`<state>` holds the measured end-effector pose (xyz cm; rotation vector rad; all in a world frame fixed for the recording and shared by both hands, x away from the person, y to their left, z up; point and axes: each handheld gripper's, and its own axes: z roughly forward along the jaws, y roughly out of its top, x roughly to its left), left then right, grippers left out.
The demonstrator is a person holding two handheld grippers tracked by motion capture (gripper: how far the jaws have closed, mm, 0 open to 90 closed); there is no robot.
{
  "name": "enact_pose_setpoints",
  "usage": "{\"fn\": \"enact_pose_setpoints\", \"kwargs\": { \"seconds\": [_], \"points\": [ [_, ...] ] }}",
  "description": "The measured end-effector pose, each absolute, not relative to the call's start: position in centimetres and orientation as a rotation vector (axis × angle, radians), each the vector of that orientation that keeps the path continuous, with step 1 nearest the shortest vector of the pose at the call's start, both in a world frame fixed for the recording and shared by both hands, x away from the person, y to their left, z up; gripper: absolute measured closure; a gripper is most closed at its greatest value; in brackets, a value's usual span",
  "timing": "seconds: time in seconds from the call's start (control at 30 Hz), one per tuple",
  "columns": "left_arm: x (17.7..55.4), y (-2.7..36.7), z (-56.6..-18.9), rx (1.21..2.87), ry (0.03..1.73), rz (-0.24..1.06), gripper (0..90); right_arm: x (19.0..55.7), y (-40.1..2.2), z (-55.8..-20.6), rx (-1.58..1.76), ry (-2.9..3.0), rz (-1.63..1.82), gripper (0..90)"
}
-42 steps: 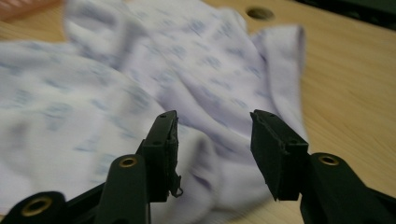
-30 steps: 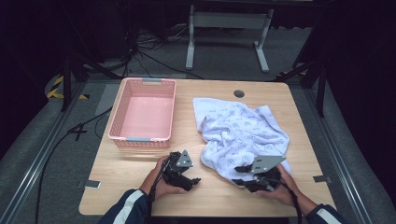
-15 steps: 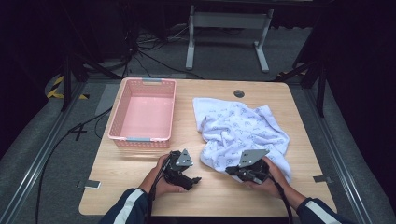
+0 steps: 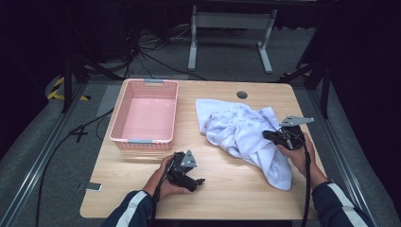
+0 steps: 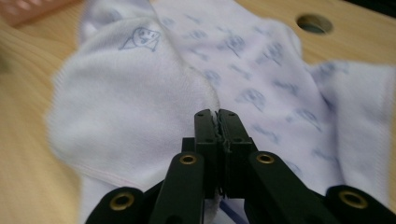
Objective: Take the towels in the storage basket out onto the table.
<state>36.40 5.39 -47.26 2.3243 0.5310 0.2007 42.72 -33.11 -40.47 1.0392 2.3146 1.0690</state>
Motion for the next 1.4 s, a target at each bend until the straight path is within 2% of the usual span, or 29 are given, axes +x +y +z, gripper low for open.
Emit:
{"fn": "enact_pose_setpoints", "kwargs": {
  "seconds": [0.07,0.1,0.17,0.2,0.23,0.27,0.37,0.4,0.43,0.63,0.73,0.83,0.87,0.9,0.97,1.07,1.17,1.4],
  "points": [
    [36.5,4.6,-47.0,2.299,0.55,0.174,26.4,43.4,-34.2,-41.3,1.111,2.304,1.034,86.4],
    [36.5,3.9,-46.6,2.27,0.539,0.18,26.4,43.5,-34.5,-41.4,1.138,2.307,1.055,84.3],
    [36.4,2.2,-45.7,2.236,0.495,0.233,27.2,43.5,-34.7,-41.6,1.151,2.322,1.052,74.4],
    [36.5,1.3,-45.2,2.218,0.477,0.234,28.0,43.3,-34.7,-41.5,1.143,2.326,1.041,65.7],
    [36.5,1.3,-45.2,2.218,0.477,0.234,28.9,43.3,-34.7,-41.5,1.143,2.326,1.041,65.7],
    [36.6,-0.7,-44.5,2.202,0.444,0.275,29.2,43.0,-35.0,-41.1,1.148,2.307,1.06,57.2],
    [36.8,-2.8,-44.1,2.192,0.407,0.288,28.8,42.3,-35.8,-40.7,1.122,2.321,1.121,52.1],
    [37.1,-4.7,-43.8,2.185,0.374,0.361,28.8,41.5,-36.3,-40.3,1.087,2.322,1.102,51.3],
    [37.1,-4.7,-43.8,2.185,0.374,0.361,28.7,41.1,-36.8,-40.2,1.065,2.321,1.095,51.1],
    [39.9,-8.5,-43.7,2.158,0.416,0.383,26.8,38.5,-38.7,-39.9,0.976,2.412,1.107,55.7],
    [41.3,-9.4,-44.1,2.169,0.477,0.397,27.3,37.1,-38.8,-40.6,0.91,2.533,1.092,54.0],
    [42.2,-9.7,-44.7,2.241,0.502,0.436,35.6,36.4,-38.1,-42.0,0.842,2.631,1.012,50.0],
    [42.5,-9.5,-45.0,2.242,0.502,0.421,42.2,36.4,-37.8,-42.5,0.842,2.645,0.971,49.8],
    [42.7,-9.3,-45.2,2.263,0.505,0.407,54.1,36.4,-37.5,-42.9,0.841,2.657,0.935,50.7],
    [42.9,-8.6,-45.1,2.26,0.497,0.398,70.2,36.4,-37.2,-43.7,0.847,2.658,0.888,57.7],
    [42.4,-7.2,-44.2,2.31,0.429,0.422,87.7,36.1,-37.2,-43.9,0.833,2.657,0.89,75.1],
    [41.1,-4.5,-42.9,2.305,0.413,0.372,88.3,35.2,-37.5,-43.1,0.811,2.642,0.931,80.3],
    [35.4,2.1,-41.6,2.32,0.375,0.286,88.6,31.0,-36.1,-41.4,0.656,2.718,0.982,82.3]
  ]
}}
